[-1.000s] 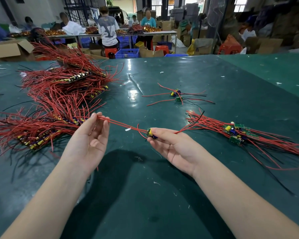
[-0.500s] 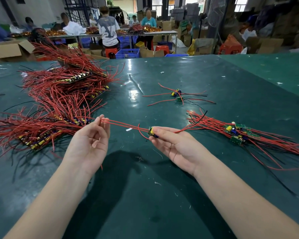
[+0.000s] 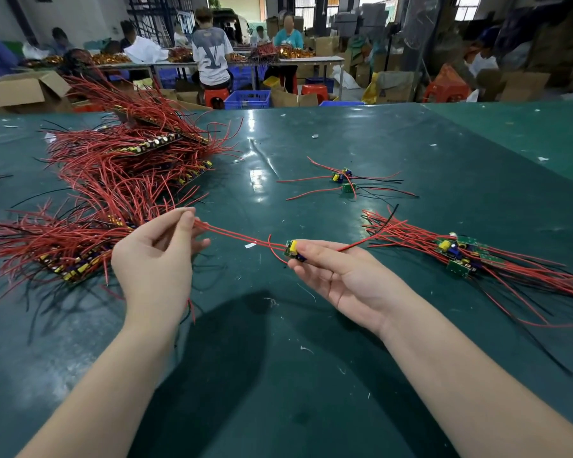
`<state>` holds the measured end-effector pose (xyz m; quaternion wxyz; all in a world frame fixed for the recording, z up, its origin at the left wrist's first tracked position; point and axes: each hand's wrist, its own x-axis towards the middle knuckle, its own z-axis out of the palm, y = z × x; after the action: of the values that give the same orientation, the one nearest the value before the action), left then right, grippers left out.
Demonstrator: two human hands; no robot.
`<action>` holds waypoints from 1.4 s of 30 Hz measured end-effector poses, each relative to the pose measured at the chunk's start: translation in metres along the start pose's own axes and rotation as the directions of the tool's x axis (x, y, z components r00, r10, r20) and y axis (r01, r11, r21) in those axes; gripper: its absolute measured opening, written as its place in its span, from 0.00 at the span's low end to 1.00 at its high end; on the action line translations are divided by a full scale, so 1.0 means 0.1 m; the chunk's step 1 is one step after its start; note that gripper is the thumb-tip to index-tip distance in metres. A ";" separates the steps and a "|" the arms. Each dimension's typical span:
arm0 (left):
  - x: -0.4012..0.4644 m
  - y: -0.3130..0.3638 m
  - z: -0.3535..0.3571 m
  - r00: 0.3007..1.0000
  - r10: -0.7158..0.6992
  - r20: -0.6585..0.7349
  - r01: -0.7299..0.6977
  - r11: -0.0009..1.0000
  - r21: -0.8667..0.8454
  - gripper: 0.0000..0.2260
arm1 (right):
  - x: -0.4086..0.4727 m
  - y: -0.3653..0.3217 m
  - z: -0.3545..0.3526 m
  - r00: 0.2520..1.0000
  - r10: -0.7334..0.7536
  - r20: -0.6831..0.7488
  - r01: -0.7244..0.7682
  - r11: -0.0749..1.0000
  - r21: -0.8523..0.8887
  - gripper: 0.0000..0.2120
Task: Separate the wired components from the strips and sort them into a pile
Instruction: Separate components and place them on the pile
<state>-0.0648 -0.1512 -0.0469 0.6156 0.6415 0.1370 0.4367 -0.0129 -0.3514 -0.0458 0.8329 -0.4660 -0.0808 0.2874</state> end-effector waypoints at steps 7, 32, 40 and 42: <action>0.03 0.01 -0.04 0.979 0.152 0.136 -0.187 0.936 0.300 0.07 | 0.01 -0.09 -0.04 0.999 0.002 -0.046 -0.002 1.000 0.012 0.07; 0.09 0.16 0.06 0.779 -0.564 0.272 0.601 0.549 -0.582 0.05 | 0.00 -0.05 0.00 0.999 0.015 0.028 -0.015 1.000 0.012 0.07; -0.05 0.10 0.15 0.737 -0.466 0.490 0.647 0.696 -0.311 0.12 | 0.02 0.01 0.01 0.999 -0.043 -0.023 0.042 0.999 -0.019 0.07; -0.11 0.08 0.18 0.713 -0.439 0.546 0.638 0.729 -0.247 0.14 | 0.02 0.04 0.02 0.998 -0.057 -0.026 0.056 0.998 -0.038 0.07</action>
<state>-0.0612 -0.1726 -0.0414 0.8541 0.5062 0.0789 0.0896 -0.0141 -0.3472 -0.0478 0.8327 -0.4830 -0.0880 0.2559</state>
